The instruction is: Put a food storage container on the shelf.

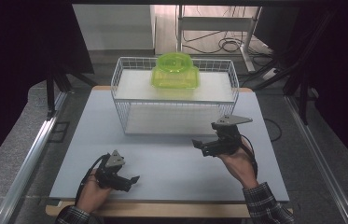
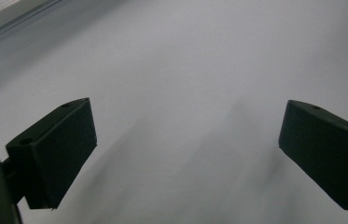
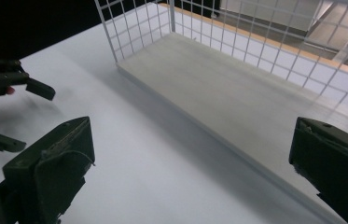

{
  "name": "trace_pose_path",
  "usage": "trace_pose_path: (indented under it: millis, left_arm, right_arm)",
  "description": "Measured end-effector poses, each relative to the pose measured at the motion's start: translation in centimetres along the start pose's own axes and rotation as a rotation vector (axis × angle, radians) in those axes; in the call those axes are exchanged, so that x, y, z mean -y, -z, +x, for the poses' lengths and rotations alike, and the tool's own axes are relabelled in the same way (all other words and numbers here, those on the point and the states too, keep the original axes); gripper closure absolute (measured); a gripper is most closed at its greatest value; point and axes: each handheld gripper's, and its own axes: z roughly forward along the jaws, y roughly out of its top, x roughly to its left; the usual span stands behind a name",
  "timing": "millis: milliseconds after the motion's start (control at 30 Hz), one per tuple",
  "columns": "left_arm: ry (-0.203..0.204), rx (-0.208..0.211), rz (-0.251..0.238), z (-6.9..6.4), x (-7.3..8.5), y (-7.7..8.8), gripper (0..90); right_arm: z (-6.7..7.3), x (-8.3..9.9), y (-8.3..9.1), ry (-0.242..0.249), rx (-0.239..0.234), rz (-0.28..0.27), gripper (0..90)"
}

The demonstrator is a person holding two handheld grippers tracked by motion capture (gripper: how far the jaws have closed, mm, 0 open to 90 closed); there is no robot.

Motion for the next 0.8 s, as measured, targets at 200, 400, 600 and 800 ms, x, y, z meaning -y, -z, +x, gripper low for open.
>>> trace_pose_path:
  millis: [200,400,600,800]
  left_arm:
    - [0.001,0.011,0.006,-0.1,0.0,-0.2,4.0]
    - [-0.016,0.015,0.018,-0.2,0.0,-0.3,3.9]
    - [-0.025,0.011,0.023,-0.3,0.1,-0.3,3.9]
    - [-0.034,0.01,0.033,-0.3,0.1,-0.4,3.9]
  right_arm:
    - [-0.3,2.2,0.0,-0.006,0.032,0.019,0.8]
    - [-0.4,3.7,-0.2,-0.001,0.035,0.049,1.4]
    - [-0.7,5.6,-0.6,-0.005,0.053,0.071,1.5]
    - [-0.9,7.8,-0.8,-0.023,0.065,0.093,1.6]
